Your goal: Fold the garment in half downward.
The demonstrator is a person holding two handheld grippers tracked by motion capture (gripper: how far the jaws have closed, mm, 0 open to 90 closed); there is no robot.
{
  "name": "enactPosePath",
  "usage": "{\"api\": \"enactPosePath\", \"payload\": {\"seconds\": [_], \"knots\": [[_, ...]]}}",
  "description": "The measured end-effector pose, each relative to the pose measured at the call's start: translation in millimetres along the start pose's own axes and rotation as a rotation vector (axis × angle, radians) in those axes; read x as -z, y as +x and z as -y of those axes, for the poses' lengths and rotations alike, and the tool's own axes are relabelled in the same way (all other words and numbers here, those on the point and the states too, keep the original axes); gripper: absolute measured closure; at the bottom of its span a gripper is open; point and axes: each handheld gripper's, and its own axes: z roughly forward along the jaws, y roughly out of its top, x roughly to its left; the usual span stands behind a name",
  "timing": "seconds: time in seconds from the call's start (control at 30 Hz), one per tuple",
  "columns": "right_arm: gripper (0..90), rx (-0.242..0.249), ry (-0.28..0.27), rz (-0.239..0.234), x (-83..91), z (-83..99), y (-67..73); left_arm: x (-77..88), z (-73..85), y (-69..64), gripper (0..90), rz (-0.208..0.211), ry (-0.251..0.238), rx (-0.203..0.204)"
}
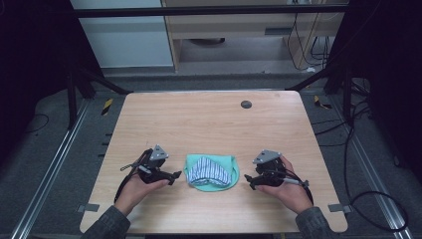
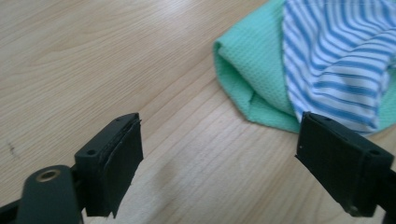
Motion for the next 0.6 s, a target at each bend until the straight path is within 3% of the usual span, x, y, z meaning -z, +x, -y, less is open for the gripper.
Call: {"api": "enactPosePath", "payload": {"seconds": [0.1, 0.23, 0.27, 0.4, 0.47, 0.6], "knots": [[13.3, -0.078, -0.017, 0.024, -4.7, 4.9, -8.8, -6.0, 4.2, 10.7, 11.2, -0.04, 0.0, 0.041], [10.8, -0.22, -0.049, 0.099, -15.5, 12.6, -23.5, -17.0, 11.4, 26.6, 9.5, -0.113, -0.003, 0.096], [10.1, -0.271, -0.039, 0.117, -19.6, 14.1, -27.0, -19.2, 12.6, 29.2, 9.3, -0.116, -0.006, 0.116], [6.5, -0.367, -0.016, 0.167, -34.0, 20.1, -34.8, -30.8, 16.5, 36.1, 7.8, -0.131, 0.006, 0.164], [1.1, -0.409, -0.016, 0.177, -40.6, 22.2, -36.8, -36.3, 17.0, 37.1, 1.3, -0.133, -0.022, 0.172], [0.2, -0.425, -0.019, 0.206, -43.1, 21.6, -36.9, -37.1, 16.2, 37.0, 0.4, -0.142, -0.021, 0.18]]}}
